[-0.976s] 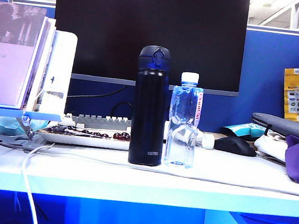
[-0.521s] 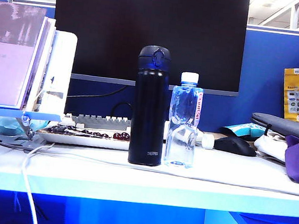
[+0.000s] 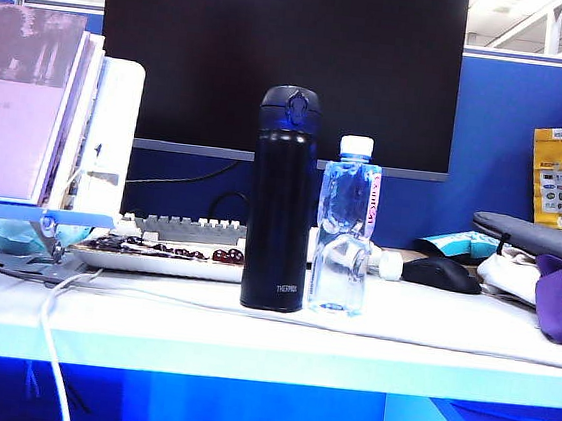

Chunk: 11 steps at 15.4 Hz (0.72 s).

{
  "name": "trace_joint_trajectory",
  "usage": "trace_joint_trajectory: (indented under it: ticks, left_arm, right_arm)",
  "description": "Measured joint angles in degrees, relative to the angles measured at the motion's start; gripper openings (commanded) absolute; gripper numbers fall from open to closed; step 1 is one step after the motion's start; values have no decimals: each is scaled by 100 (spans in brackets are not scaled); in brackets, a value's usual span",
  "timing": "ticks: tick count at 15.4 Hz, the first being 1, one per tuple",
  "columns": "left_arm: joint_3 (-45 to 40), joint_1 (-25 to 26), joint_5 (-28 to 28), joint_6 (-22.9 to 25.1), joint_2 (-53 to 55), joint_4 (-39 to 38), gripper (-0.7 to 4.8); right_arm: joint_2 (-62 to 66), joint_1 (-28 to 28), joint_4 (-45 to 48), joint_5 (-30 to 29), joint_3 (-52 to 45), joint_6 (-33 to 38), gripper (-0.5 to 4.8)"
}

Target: Pick up the mineral water bottle and place it vertically to the right of the black thermos cup.

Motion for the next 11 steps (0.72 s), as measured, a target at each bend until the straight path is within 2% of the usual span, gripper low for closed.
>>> trace_joint_trajectory:
  ticks: [2, 3, 8, 11]
  left_arm:
    - [0, 0, 0, 0, 0, -2, 105]
    - [0, 0, 0, 0, 0, -2, -18]
    - [7, 0, -529, 85, 0, -92, -5]
    - [11, 0, -605, 85, 0, -114, -5]
  right_arm:
    - [0, 0, 0, 0, 0, 0, 24]
    - [0, 0, 0, 0, 0, 0, 24]
    - [0, 0, 0, 0, 0, 0, 24]
    - [0, 0, 0, 0, 0, 0, 24]
